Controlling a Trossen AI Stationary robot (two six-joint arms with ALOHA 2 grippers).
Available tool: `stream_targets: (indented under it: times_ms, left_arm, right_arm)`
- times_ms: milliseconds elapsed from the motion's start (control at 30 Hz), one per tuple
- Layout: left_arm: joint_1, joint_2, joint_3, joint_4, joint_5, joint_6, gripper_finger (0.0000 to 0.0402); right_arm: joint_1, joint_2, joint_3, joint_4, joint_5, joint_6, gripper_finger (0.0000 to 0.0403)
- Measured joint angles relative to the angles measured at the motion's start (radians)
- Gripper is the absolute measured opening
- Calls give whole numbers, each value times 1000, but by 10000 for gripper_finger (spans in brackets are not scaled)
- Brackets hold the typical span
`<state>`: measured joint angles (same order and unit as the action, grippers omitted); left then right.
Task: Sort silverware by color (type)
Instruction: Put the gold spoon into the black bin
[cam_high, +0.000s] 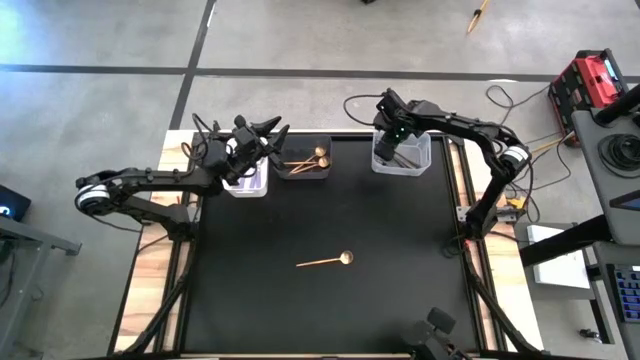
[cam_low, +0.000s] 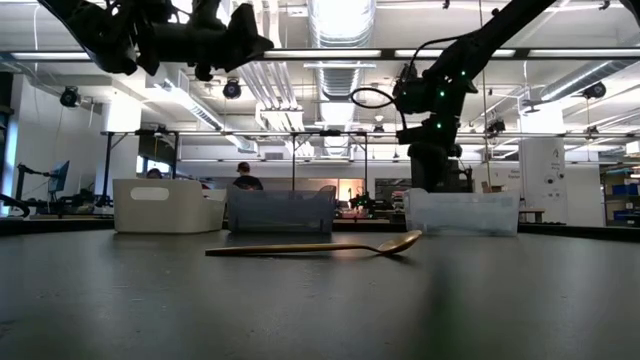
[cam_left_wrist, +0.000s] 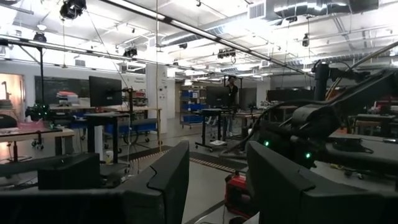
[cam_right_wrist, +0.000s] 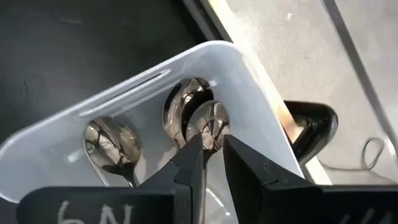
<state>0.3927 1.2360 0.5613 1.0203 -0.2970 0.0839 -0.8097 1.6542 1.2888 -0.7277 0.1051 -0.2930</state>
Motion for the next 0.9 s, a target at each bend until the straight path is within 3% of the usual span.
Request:
stream_targets:
  times_ms: [467, 567, 900]
  left_arm:
    - [0, 1, -1, -12, 0, 12, 145]
    - [0, 1, -1, -12, 0, 12, 145]
    - [0, 1, -1, -11, -10, 92, 145]
  right_arm:
    - [0, -3, -6, -178, -15, 337, 20]
    - [0, -3, -22, -180, -60, 342, 11]
    - [-2, -2, -136, -69, -53, 341, 9]
